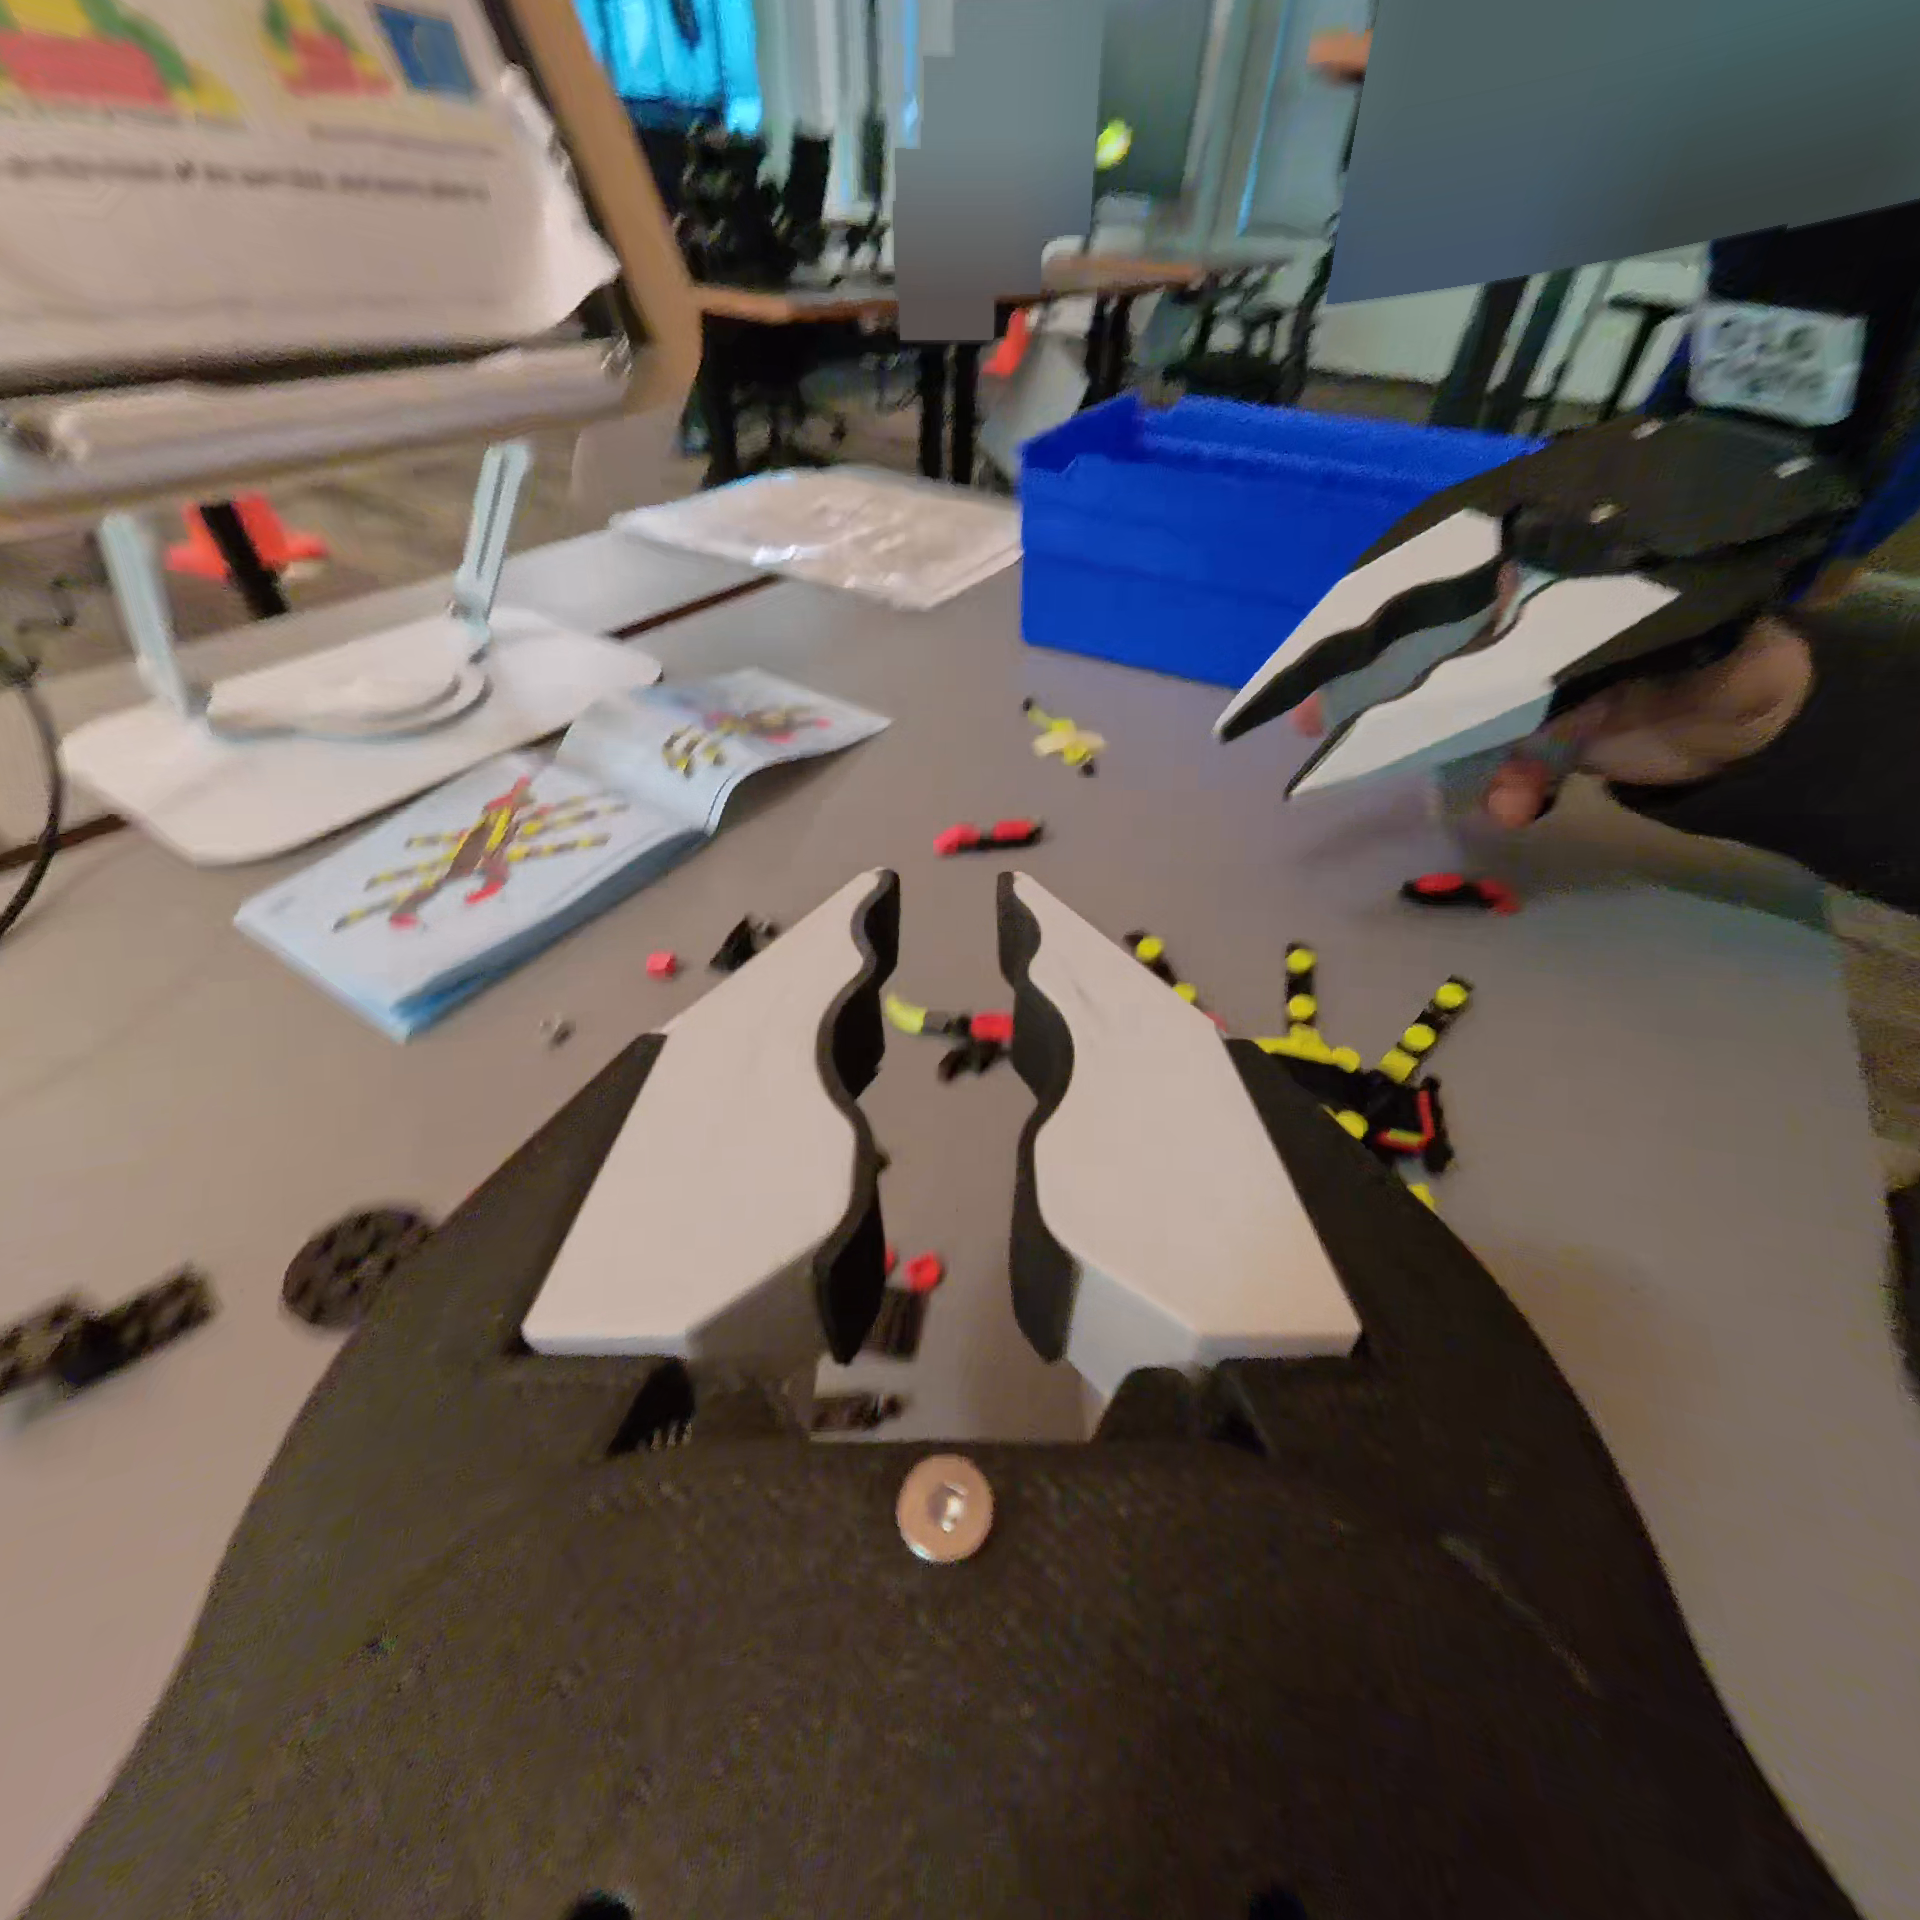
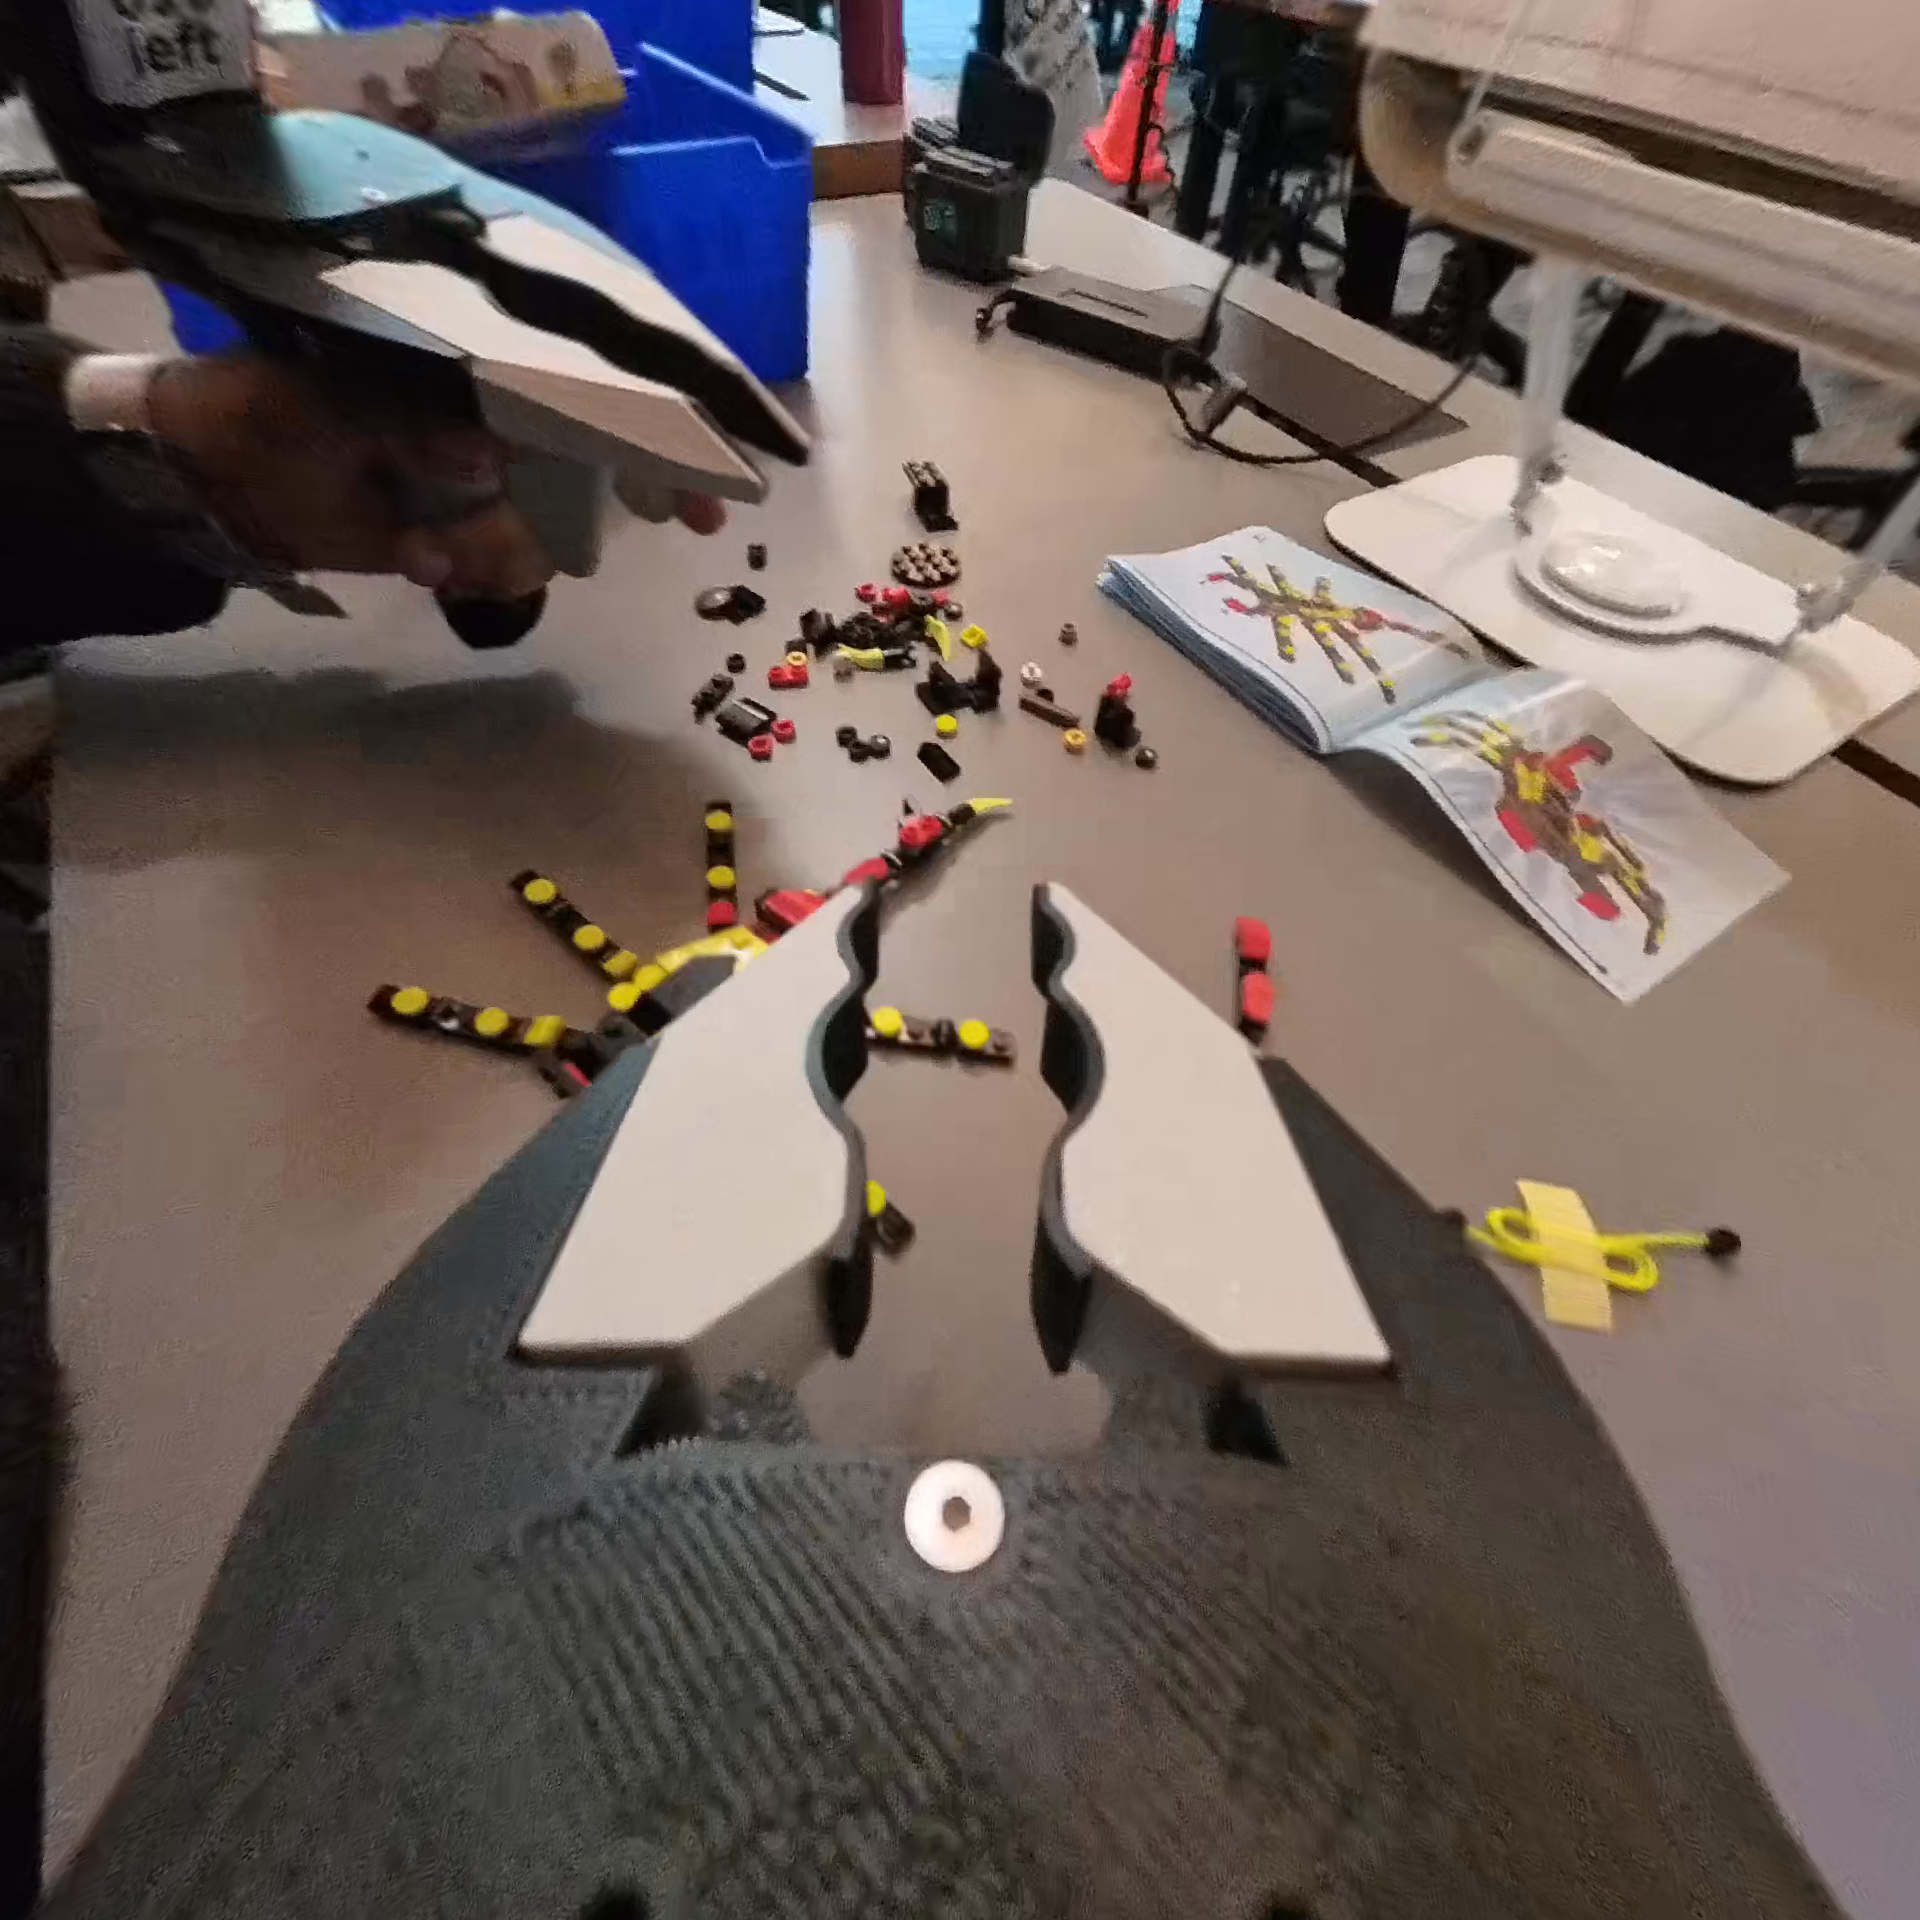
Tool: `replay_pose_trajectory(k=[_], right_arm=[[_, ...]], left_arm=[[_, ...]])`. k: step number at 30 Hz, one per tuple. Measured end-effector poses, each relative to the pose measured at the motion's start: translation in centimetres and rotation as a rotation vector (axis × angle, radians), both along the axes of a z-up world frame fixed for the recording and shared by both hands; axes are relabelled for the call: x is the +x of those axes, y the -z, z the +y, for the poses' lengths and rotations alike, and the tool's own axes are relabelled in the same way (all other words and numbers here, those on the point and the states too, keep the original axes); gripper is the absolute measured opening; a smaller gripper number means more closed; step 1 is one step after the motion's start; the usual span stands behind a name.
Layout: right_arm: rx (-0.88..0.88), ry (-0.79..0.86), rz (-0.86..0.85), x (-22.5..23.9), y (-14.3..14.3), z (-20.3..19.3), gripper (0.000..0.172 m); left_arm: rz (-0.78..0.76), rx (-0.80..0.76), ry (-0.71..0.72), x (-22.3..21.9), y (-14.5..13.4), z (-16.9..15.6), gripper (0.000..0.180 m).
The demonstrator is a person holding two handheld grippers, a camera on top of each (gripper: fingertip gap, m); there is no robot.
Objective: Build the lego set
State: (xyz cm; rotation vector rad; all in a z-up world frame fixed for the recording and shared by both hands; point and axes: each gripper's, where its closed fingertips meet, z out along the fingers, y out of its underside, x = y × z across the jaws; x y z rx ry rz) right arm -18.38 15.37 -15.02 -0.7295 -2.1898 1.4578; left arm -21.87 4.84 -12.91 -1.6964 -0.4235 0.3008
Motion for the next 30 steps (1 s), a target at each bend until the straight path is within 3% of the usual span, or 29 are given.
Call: replay_pose_trajectory(k=[4, 8, 13, 20, 26, 30], right_arm=[[-0.053, -0.106, 0.01, 2.1, -0.5, -3.3, 0.018], [-0.031, -0.122, 0.061, 3.3, -1.0, -4.4, 0.012], [-0.096, -0.143, 0.027, 5.0, -1.8, -5.4, 0.014], [-0.132, -0.117, 0.017, 6.0, -1.9, -4.6, 0.013], [-0.234, -0.125, -0.065, 5.0, -2.2, -5.2, 0.018], [-0.201, -0.096, -0.04, 2.8, -1.4, -4.6, 0.017]], left_arm=[[0.046, 0.13, 0.071, 2.2, -1.7, 1.2, 0.02], [0.097, 0.122, 0.087, 4.4, -2.6, 1.7, 0.017], [0.14, 0.031, 0.006, 4.8, -1.2, 0.5, 0.014], [-0.086, 0.2, 0.028, 6.3, -2.5, -0.1, 0.005], [-0.077, 0.167, -0.045, 4.9, -1.0, -2.0, 0.004], [-0.172, 0.21, -0.041, 3.3, -0.5, -2.6, 0.0]])
